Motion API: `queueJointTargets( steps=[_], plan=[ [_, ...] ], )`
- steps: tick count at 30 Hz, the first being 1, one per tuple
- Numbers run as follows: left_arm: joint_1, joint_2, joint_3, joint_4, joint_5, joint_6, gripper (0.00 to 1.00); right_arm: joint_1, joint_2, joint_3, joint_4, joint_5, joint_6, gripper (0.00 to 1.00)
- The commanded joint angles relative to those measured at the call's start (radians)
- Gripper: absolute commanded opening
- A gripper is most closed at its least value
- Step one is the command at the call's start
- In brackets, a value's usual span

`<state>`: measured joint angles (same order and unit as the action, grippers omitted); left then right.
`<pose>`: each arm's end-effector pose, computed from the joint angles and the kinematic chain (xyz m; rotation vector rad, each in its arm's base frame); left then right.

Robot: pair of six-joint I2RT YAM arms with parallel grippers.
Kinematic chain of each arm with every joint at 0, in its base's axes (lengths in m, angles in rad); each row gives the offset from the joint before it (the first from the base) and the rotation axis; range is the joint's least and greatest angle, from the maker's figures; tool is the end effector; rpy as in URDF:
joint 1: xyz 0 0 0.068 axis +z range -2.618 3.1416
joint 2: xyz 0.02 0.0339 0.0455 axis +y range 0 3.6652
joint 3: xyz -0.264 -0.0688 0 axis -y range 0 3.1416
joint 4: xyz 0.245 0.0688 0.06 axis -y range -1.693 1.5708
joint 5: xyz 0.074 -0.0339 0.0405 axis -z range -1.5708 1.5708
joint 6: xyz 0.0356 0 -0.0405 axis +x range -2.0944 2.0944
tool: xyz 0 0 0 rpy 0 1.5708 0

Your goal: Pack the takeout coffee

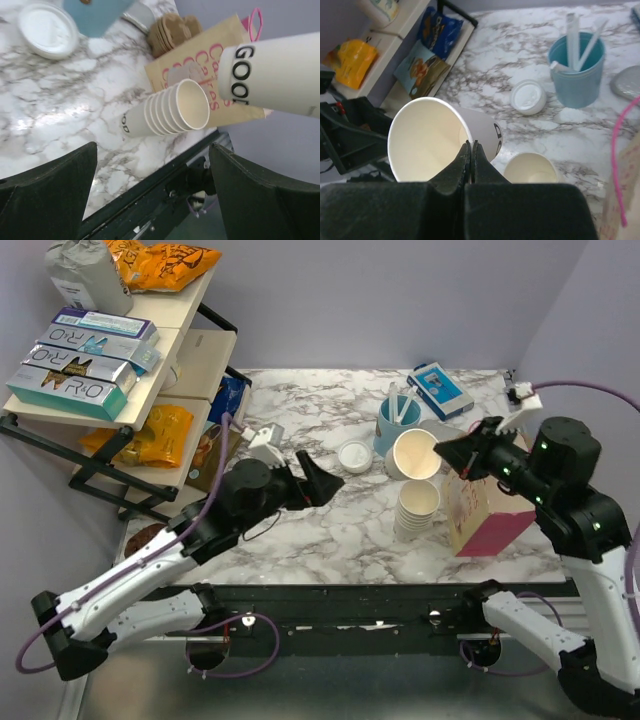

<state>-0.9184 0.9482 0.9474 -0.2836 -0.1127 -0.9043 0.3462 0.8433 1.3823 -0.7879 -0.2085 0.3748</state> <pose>0.1344 -0.1693 0.3571 -0.0711 2.0193 -1.1261 0.1192 0.0508 0.4611 -0.1250 1.8665 0.6940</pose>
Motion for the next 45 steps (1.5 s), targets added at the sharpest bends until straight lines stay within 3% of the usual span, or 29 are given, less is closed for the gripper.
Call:
queueJointTargets(
  steps=[1,7,10,19,30,33,43,45],
  plan=[
    [-0.004,-0.161,-0.053,-0.32,-0.29,-0.06,0.99,0.201,0.108,0.0,0.082,0.037,-0.04,0.01],
    [-0.004,-0.379,-0.101,-0.554,-0.412,-0.176,0.99,0.463,0.339,-0.012,0.206,0.153,-0.036,0.01],
    [-0.004,-0.454,-0.101,-0.618,-0.426,-0.199,0.99,0.529,0.479,0.003,0.243,0.213,-0.024,0.01],
    [-0.004,-0.479,-0.111,-0.674,-0.426,-0.214,0.99,0.544,0.739,-0.035,0.409,0.184,-0.004,0.01],
    [-0.004,-0.399,-0.147,-0.6,-0.371,-0.2,0.99,0.542,0.896,-0.081,0.519,0.127,0.003,0.01],
    [-0.004,-0.391,-0.148,-0.595,-0.364,-0.196,0.99,0.542,0.895,-0.095,0.524,0.135,0.009,0.16],
    [-0.004,-0.413,-0.157,-0.583,-0.346,-0.183,0.99,0.542,0.797,-0.115,0.48,0.205,0.038,0.47],
    [-0.004,-0.413,-0.157,-0.58,-0.34,-0.179,0.99,0.544,0.745,-0.123,0.461,0.259,0.042,0.6]
  ],
)
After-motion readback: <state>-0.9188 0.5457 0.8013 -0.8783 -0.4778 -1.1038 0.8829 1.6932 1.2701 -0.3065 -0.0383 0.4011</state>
